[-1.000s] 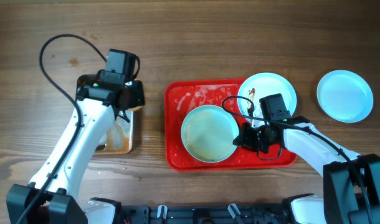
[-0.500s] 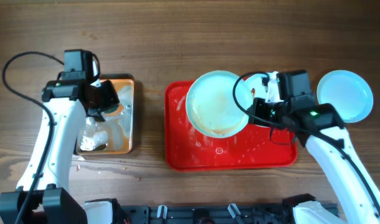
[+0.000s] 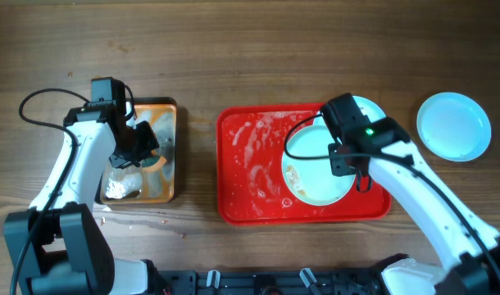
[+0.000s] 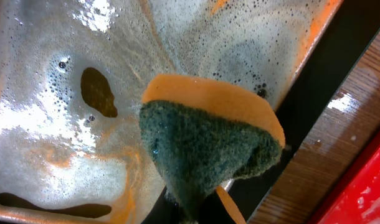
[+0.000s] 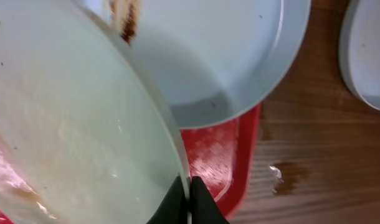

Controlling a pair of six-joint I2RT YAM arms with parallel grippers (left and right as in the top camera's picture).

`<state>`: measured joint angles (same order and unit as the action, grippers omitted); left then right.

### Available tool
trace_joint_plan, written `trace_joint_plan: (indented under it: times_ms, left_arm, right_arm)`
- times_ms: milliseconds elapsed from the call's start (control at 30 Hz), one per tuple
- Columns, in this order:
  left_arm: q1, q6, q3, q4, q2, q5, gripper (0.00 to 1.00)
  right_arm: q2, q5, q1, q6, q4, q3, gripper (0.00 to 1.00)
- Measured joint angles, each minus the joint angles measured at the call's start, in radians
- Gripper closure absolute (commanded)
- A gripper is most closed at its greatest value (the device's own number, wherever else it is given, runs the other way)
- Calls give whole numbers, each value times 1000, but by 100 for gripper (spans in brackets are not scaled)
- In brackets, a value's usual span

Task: Clean dirty plates on tray and stack at the side
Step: 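Lift the plate with the right gripper and stack it on the cleaned plate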

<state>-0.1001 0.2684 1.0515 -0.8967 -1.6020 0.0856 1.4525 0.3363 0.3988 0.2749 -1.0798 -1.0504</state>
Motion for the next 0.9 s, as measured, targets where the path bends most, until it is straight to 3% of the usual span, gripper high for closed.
trace_joint_plan:
  times_ms: [200,400,600,767,900]
  left_arm:
    - [0,0,0,6,-1,18,96]
    - [0,0,0,18,-1,18,96]
    - [0,0,0,33,-1,18,96]
    - [0,0,0,41,-1,18,96]
    - [0,0,0,42,-1,18,96]
  right_arm:
    - [43,203,63,-27,-237,-431,95]
    - [66,330,197,-108,-317,-485,95]
    - [283,594,451,-369,-208,-486,95]
    - [330,816,529,-524,-106,-486,96]
    - [331,1027,571,-845,241,-480,96]
